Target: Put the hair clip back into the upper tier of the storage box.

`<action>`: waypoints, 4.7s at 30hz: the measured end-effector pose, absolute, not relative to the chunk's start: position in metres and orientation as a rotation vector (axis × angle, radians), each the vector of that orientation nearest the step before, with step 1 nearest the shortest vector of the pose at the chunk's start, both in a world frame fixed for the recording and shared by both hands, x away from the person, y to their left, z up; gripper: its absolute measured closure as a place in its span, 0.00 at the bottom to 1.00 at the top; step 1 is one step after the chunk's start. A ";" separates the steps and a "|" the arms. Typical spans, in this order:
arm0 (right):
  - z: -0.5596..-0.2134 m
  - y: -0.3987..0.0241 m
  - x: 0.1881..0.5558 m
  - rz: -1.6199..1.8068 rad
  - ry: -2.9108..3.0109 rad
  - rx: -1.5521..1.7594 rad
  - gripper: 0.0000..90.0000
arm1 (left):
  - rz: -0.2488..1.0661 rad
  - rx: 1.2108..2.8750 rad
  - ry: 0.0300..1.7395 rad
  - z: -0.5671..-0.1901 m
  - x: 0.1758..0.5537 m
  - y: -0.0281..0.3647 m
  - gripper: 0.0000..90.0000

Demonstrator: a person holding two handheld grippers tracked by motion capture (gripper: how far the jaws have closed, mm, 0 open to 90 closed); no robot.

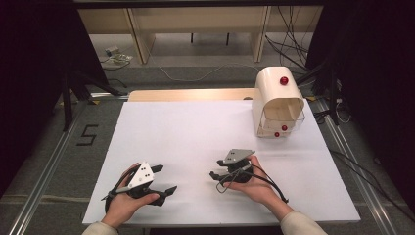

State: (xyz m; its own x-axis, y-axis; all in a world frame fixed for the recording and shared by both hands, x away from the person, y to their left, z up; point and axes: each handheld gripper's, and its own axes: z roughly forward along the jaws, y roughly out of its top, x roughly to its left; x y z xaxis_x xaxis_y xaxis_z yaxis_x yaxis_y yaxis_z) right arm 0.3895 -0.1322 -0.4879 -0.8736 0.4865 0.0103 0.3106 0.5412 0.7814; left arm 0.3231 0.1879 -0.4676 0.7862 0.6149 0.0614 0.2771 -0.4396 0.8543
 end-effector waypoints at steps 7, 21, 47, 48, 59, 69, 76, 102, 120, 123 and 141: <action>-0.495 -0.121 0.395 1.201 2.613 0.667 0.63 | 0.453 2.048 0.660 -0.468 0.323 0.188 0.17; -0.499 -0.117 0.396 1.179 2.609 0.664 0.85 | 0.450 2.047 0.656 -0.468 0.323 0.188 0.18; -0.496 -0.119 0.396 1.245 2.604 0.713 0.94 | 0.453 2.041 0.653 -0.469 0.323 0.189 0.18; -0.496 -0.119 0.396 1.249 2.603 0.709 0.94 | 0.453 2.041 0.653 -0.469 0.323 0.189 0.18; -0.489 -0.121 0.396 1.281 2.581 0.721 0.94 | 0.454 2.035 0.655 -0.468 0.323 0.189 0.18; -0.483 -0.124 0.394 1.299 2.560 0.734 0.94 | 0.455 2.029 0.656 -0.468 0.323 0.189 0.18; -0.475 -0.127 0.393 1.317 2.535 0.735 0.94 | 0.456 2.026 0.660 -0.468 0.323 0.190 0.18; -0.452 -0.142 0.394 1.354 2.447 0.740 0.94 | 0.458 2.016 0.667 -0.469 0.324 0.191 0.18; -0.434 -0.155 0.396 1.376 2.376 0.751 0.94 | 0.460 2.013 0.668 -0.469 0.324 0.191 0.18; -0.432 -0.157 0.397 1.381 2.362 0.756 0.94 | 0.461 2.014 0.668 -0.469 0.324 0.191 0.18; -0.415 -0.172 0.400 1.403 2.283 0.777 0.94 | 0.466 2.011 0.667 -0.468 0.324 0.191 0.18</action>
